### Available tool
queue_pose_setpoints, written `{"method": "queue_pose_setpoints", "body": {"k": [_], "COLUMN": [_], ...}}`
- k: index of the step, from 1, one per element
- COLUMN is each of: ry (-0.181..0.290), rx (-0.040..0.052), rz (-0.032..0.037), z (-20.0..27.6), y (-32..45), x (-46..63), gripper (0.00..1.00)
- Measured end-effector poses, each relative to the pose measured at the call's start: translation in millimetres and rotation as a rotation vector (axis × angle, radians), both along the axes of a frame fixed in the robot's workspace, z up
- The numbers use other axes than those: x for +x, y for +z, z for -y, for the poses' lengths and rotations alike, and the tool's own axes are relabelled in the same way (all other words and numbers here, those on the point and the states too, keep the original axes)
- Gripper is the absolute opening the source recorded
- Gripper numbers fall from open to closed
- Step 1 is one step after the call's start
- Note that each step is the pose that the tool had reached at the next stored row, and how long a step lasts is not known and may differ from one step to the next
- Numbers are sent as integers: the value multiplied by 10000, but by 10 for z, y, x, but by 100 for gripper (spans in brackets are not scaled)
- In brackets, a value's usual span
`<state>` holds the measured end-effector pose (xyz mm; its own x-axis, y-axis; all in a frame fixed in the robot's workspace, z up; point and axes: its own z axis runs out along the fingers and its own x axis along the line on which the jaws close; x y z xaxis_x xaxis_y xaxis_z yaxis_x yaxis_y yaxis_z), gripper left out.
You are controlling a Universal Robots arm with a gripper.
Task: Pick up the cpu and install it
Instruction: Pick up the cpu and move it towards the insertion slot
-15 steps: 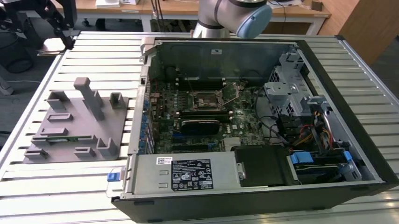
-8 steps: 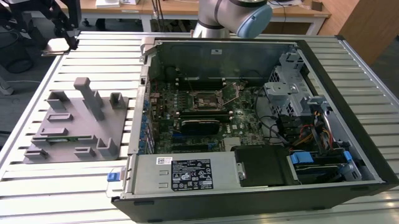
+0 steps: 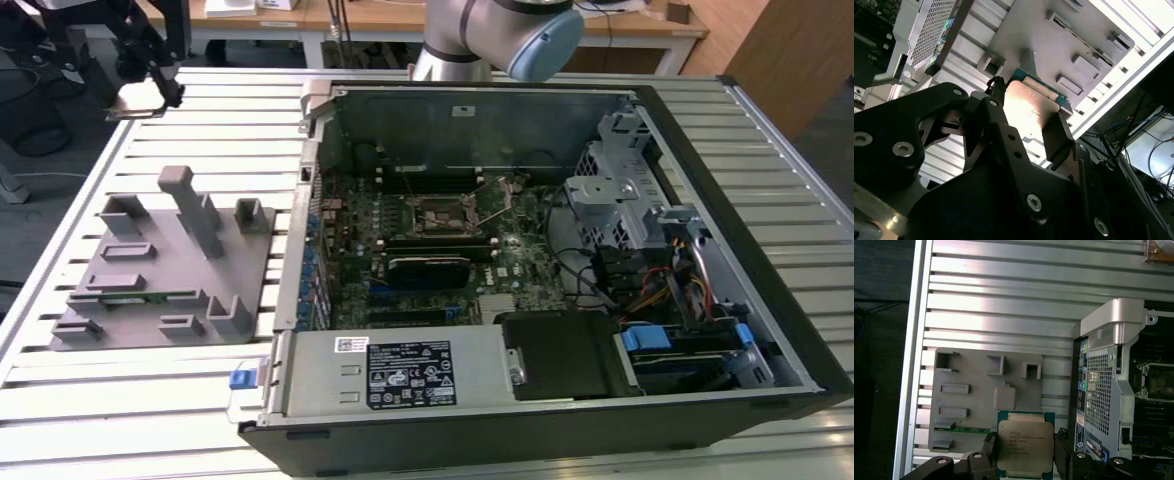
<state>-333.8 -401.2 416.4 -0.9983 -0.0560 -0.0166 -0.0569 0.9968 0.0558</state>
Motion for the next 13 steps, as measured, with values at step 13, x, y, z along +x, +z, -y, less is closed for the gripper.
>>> {"method": "queue_pose_setpoints", "body": {"k": [13], "ry": [1], "rx": [0], "rz": [1], "z": [0], "y": [-4], "x": [184], "gripper": [55]}}
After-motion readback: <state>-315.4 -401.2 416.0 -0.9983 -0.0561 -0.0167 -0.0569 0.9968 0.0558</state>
